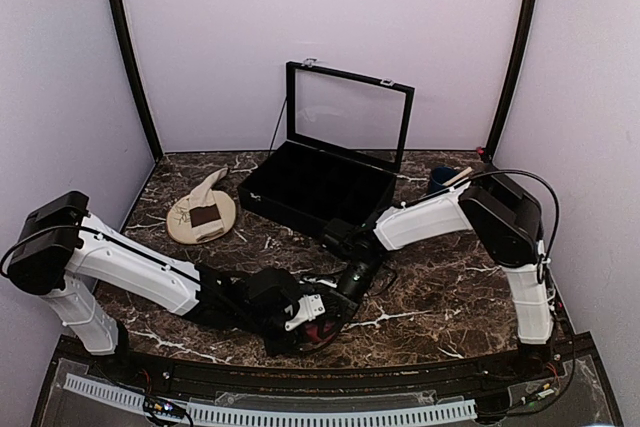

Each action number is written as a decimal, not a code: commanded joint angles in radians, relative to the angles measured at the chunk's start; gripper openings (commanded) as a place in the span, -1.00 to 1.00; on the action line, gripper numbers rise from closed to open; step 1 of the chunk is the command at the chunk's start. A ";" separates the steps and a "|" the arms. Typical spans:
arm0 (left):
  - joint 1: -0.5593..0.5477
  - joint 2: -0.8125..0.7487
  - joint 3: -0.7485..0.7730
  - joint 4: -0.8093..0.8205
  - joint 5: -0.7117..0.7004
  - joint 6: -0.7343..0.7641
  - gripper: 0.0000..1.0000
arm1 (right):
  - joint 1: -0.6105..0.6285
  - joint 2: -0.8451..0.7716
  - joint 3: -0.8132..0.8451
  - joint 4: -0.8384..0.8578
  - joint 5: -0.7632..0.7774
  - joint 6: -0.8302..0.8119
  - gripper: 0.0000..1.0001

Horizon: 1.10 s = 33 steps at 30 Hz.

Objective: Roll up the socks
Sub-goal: Roll the sock at the center of the board.

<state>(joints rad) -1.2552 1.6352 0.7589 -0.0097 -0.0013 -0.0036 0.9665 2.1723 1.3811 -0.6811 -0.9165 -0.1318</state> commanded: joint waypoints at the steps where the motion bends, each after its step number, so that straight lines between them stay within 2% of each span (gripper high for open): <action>1: -0.006 0.031 0.002 -0.047 -0.004 -0.013 -1.00 | -0.036 0.004 -0.078 0.014 0.101 0.030 -0.59; 21: 0.046 0.042 0.032 -0.070 0.050 -0.068 -1.00 | -0.151 -0.188 -0.262 0.198 0.031 0.134 -0.54; 26: 0.091 0.036 0.038 -0.072 0.126 -0.075 -1.00 | -0.165 -0.240 -0.299 0.245 0.077 0.169 -0.54; 33: 0.177 0.057 0.062 -0.102 0.320 -0.077 -1.00 | -0.174 -0.318 -0.359 0.354 0.196 0.228 -0.56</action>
<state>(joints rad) -1.1187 1.6676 0.7994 -0.0288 0.1928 -0.0719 0.8017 1.9137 1.0512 -0.4168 -0.8139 0.0502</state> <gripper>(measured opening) 0.130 0.222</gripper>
